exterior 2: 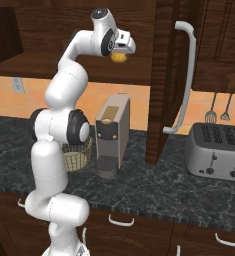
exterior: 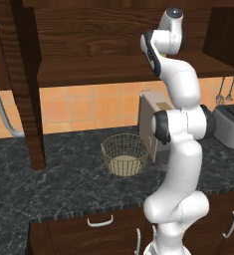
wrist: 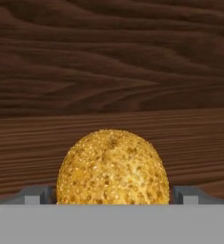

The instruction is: Open the cabinet, pick up the bread from the cabinet and place it in the basket. Then move the basket to the dining counter.

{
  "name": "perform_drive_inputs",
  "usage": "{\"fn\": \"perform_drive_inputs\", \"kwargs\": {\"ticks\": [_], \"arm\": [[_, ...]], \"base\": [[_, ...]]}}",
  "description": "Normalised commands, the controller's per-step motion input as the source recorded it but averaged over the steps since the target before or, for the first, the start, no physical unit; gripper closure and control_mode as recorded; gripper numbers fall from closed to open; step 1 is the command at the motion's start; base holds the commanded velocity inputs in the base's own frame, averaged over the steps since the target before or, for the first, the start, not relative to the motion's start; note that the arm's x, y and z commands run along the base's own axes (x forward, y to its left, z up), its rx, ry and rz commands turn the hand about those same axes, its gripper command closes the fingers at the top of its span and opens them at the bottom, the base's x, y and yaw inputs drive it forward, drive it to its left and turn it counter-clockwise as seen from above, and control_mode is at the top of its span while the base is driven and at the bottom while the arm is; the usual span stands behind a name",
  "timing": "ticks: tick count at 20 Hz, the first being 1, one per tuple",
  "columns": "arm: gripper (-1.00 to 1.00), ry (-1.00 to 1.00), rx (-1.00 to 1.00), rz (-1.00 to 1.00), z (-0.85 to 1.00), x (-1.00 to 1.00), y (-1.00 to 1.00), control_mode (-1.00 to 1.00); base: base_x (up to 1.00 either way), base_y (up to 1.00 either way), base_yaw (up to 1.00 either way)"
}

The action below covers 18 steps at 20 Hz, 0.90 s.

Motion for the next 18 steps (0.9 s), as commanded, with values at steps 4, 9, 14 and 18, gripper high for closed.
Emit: {"fn": "perform_drive_inputs", "kwargs": {"ticks": [4, 9, 14, 18], "arm": [[-1.0, 0.02, 0.01, 0.0, -0.15, 0.12, 0.02, -1.0], [-1.0, 0.04, -0.02, 0.0, -0.41, 0.14, -0.03, -1.0], [-1.0, -0.03, -0.01, 0.01, -0.3, 0.09, -0.02, -1.0], [1.0, 0.0, 0.04, 0.0, -0.17, 0.0, 0.0, -1.0]], "base": [[0.0, 0.0, 0.0], [0.0, 0.0, 0.0], [0.0, 0.0, 0.0], [0.0, 0.0, 0.0]]}}
